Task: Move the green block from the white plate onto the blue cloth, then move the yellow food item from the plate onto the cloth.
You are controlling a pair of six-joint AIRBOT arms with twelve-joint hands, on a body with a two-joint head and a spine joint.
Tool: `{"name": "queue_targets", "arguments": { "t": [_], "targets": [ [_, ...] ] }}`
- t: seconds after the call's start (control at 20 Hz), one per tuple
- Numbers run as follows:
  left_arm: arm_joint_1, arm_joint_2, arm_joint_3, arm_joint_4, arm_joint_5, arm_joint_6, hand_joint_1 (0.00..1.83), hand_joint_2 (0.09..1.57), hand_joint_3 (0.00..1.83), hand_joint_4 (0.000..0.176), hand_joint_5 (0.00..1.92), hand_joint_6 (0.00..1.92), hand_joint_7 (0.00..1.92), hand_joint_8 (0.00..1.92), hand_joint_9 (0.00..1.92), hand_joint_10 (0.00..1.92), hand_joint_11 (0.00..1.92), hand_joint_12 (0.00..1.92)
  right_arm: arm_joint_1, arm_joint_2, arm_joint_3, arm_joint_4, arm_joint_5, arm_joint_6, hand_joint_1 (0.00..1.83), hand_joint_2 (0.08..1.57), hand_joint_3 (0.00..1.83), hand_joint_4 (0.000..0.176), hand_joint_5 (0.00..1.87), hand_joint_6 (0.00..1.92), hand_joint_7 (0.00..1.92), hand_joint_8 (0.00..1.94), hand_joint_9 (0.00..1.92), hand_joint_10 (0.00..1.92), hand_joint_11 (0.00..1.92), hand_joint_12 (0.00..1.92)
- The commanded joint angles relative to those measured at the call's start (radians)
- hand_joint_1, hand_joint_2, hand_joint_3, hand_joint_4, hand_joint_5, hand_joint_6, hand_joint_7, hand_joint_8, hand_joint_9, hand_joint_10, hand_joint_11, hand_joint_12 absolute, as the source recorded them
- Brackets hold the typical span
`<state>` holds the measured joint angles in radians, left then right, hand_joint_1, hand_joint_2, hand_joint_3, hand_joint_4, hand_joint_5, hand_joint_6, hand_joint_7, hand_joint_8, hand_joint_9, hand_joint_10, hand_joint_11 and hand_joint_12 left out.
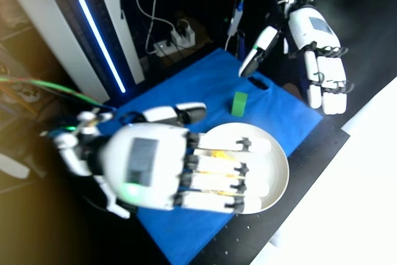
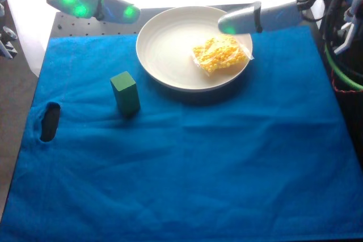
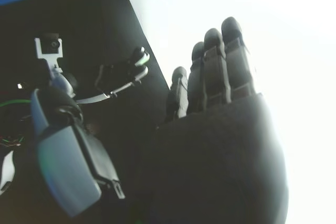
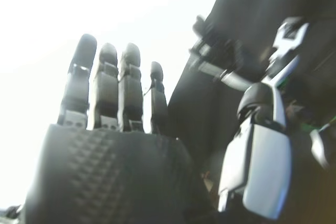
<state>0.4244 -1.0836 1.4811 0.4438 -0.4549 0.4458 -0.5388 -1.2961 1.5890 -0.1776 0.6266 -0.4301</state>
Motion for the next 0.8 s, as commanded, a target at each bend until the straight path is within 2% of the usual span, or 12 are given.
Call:
{"name": "queue_targets", "arguments": {
  "t": [0.0,0.05,0.1,0.15,0.2,0.3,0.35,0.4,0.45,0.5,0.65,0.75],
  "targets": [
    [-0.017,-0.007,0.007,-0.037,-0.106,-0.005,0.59,0.81,0.00,0.176,0.06,0.00,0.18,0.00,0.24,0.01,0.16,0.15,0.020,-0.006,0.008,0.014,0.077,0.004,0.55,0.85,0.00,0.108,0.40,0.00,0.49,0.00,0.23,0.02,0.00,0.18],
    [-0.018,-0.007,0.008,-0.044,-0.110,-0.005,0.61,0.80,0.00,0.176,0.05,0.00,0.18,0.00,0.23,0.00,0.15,0.14,0.020,-0.014,0.014,0.001,0.058,0.004,0.64,0.85,0.00,0.112,0.39,0.00,0.42,0.00,0.11,0.00,0.00,0.04],
    [-0.018,-0.007,0.008,-0.051,-0.116,-0.005,0.63,0.79,0.00,0.176,0.06,0.00,0.18,0.00,0.23,0.00,0.14,0.14,0.020,-0.024,0.023,-0.013,0.037,0.004,0.65,0.84,0.00,0.097,0.40,0.01,0.45,0.02,0.11,0.01,0.00,0.01],
    [-0.021,-0.007,0.008,-0.052,-0.116,-0.005,0.56,0.79,0.00,0.176,0.04,0.00,0.17,0.00,0.22,0.00,0.16,0.15,0.020,-0.031,0.030,-0.025,0.022,0.004,0.63,0.80,0.00,0.080,0.43,0.00,0.53,0.01,0.25,0.02,0.10,0.07],
    [-0.024,-0.009,0.009,-0.051,-0.114,-0.005,0.56,0.78,0.00,0.176,0.04,0.00,0.17,0.00,0.22,0.00,0.16,0.15,0.020,-0.044,0.043,-0.037,0.002,0.004,0.61,0.80,0.00,0.080,0.43,0.00,0.55,0.00,0.29,0.00,0.03,0.30],
    [-0.026,-0.011,0.010,-0.050,-0.114,-0.005,0.59,0.77,0.00,0.176,0.05,0.00,0.18,0.00,0.25,0.01,0.16,0.15,0.019,-0.059,0.057,-0.065,-0.031,0.004,0.62,0.80,0.00,0.081,0.43,0.01,0.58,0.01,0.32,0.01,0.00,0.24],
    [-0.030,-0.014,0.010,-0.049,-0.116,-0.005,0.61,0.75,0.00,0.176,0.03,0.00,0.16,0.00,0.25,0.01,0.18,0.16,0.020,-0.075,0.070,-0.096,-0.063,0.004,0.70,0.80,0.00,0.085,0.46,0.00,0.60,0.00,0.31,0.00,0.00,0.06],
    [-0.031,-0.015,0.010,-0.049,-0.116,-0.005,0.61,0.75,0.00,0.176,0.03,0.00,0.16,0.00,0.25,0.01,0.18,0.16,0.020,-0.076,0.071,-0.097,-0.065,0.004,0.70,0.80,0.00,0.085,0.46,0.00,0.60,0.00,0.31,0.00,0.00,0.06],
    [-0.033,-0.015,0.010,-0.049,-0.117,-0.005,0.59,0.75,0.00,0.176,0.01,0.00,0.14,0.00,0.24,0.00,0.19,0.17,0.020,-0.082,0.076,-0.103,-0.074,0.004,0.70,0.78,0.00,0.103,0.48,0.01,0.62,0.01,0.24,0.00,0.00,0.01],
    [-0.035,-0.015,0.010,-0.049,-0.118,-0.005,0.58,0.75,0.00,0.176,0.00,0.00,0.13,0.00,0.24,0.00,0.20,0.17,0.020,-0.089,0.081,-0.113,-0.086,0.004,0.71,0.78,0.00,0.107,0.51,0.01,0.67,0.01,0.22,0.00,0.00,0.00],
    [-0.042,-0.017,0.010,-0.045,-0.119,-0.005,0.62,0.75,0.00,0.176,0.02,0.01,0.14,0.00,0.23,0.00,0.19,0.16,0.020,-0.113,0.101,-0.149,-0.118,0.004,0.74,0.81,0.01,0.092,0.53,0.01,0.66,0.00,0.14,0.00,0.00,0.00],
    [-0.047,-0.018,0.010,-0.041,-0.118,-0.005,0.61,0.75,0.00,0.176,0.02,0.00,0.16,0.01,0.24,0.00,0.20,0.17,0.020,-0.124,0.110,-0.161,-0.131,0.004,0.78,0.82,0.01,0.089,0.56,0.02,0.69,0.01,0.14,0.00,0.00,0.00]
  ]
}}
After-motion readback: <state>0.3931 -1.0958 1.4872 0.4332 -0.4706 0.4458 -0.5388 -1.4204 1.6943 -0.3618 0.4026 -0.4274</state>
